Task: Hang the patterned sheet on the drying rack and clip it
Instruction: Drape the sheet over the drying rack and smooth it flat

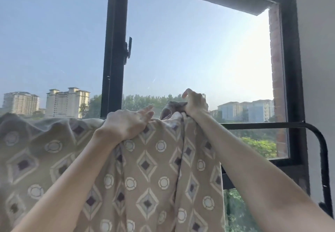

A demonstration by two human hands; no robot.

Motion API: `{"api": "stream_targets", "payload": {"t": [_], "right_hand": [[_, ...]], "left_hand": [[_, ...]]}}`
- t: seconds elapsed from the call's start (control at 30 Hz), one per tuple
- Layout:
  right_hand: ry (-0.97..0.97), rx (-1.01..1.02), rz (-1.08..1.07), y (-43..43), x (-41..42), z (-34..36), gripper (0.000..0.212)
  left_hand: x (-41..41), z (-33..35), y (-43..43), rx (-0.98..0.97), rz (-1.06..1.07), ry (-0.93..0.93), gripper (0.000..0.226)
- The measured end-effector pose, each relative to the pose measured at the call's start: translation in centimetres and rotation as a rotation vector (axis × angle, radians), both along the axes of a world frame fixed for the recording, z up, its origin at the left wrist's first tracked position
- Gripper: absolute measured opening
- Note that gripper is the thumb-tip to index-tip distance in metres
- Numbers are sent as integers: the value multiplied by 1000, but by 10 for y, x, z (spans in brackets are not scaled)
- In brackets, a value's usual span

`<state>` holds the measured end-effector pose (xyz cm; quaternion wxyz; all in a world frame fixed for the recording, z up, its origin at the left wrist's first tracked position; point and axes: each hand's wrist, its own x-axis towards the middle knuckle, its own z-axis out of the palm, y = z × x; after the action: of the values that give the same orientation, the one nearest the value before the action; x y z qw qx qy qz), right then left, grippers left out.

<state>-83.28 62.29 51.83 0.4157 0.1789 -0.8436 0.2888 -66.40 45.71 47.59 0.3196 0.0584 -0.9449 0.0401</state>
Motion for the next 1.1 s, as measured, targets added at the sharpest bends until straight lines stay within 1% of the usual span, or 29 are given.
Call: {"api": "stream_targets", "payload": {"t": [0.03, 0.1, 0.17, 0.2, 0.23, 0.27, 0.37, 0.43, 0.5, 0.57, 0.67, 0.73, 0.8, 0.9, 0.93, 1.0, 1.1], "right_hand": [[-17, 12, 41, 0, 0, 2, 33], [-77, -1, 235, 0, 6, 6, 41], [-166, -68, 484, -1, 16, 6, 50], [-203, -116, 569, -2, 20, 5, 52], [-202, -164, 604, -4, 22, 4, 50], [-148, -203, 597, -5, 25, 2, 46], [142, -298, 464, -3, 37, 0, 32], [306, -345, 393, 4, 48, -2, 25], [418, -404, 332, 11, 62, -9, 20], [466, -431, 254, 18, 78, -25, 17], [404, -385, 85, 27, 99, -65, 21], [272, -330, 42, 32, 109, -90, 29], [130, -291, 56, 37, 116, -110, 36], [31, -325, 169, 35, 128, -130, 51], [23, -360, 218, 32, 131, -136, 55], [48, -377, 243, 27, 136, -145, 55], [133, -277, 209, 31, 128, -147, 47]], "left_hand": [[1, 0, -1, -10, -6, 1, 49], [6, -1, 2, -43, -60, 17, 49], [10, -4, 12, -63, -179, 83, 47], [10, -6, 18, -64, -247, 124, 45], [8, -9, 25, -74, -290, 158, 43], [6, -12, 31, -106, -292, 184, 43], [-2, -19, 39, -248, -178, 254, 57], [-2, -20, 39, -285, -150, 242, 62], [0, -19, 37, -285, -145, 227, 63], [2, -19, 38, -282, -140, 228, 65], [5, -21, 36, -266, -146, 231, 66], [7, -21, 34, -265, -131, 214, 67], [12, -20, 35, -279, -115, 189, 70], [15, -19, 38, -270, -109, 169, 74], [15, -18, 40, -277, -102, 168, 73], [16, -19, 45, -285, -88, 156, 69], [18, -19, 50, -278, -71, 135, 71]]}}
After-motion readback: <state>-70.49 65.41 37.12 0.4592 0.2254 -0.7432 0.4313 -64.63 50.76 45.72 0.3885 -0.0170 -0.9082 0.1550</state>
